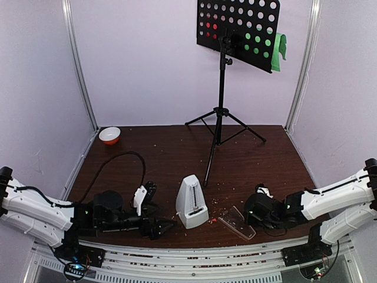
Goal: Pack up the instrument practice props
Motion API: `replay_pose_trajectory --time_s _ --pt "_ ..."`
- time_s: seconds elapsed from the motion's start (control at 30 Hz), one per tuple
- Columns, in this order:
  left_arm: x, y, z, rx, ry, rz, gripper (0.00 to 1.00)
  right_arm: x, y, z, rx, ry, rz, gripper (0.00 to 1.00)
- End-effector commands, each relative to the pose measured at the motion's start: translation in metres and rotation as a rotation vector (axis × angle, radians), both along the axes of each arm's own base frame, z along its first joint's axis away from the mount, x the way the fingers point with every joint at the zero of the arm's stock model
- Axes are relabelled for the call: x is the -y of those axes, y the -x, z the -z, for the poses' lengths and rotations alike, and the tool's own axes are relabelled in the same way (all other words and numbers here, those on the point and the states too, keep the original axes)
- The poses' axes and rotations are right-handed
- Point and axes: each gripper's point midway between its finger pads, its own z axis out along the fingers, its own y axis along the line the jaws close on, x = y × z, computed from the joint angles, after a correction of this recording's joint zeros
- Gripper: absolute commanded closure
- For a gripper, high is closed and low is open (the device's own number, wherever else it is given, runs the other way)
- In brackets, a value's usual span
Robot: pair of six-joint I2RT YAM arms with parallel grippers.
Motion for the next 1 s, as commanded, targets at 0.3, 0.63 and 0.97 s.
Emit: replay_pose_trajectory --time_s 0.3,0.63,0.97 --pt "0.007 -0.003 0.000 0.016 0.004 -0.002 0.03 -0.022 0.007 -0.012 0.016 -0.004 -0.140 0.50" --pt "0.005 -0.004 0.004 0.008 -0.004 -0.011 0.03 -0.023 0.017 0.004 -0.012 0.053 -0.200 0.57" --pt "-0.001 -0.007 -0.007 0.014 0.033 -0.042 0.02 -0.021 0.017 0.009 0.005 0.152 -0.198 0.84"
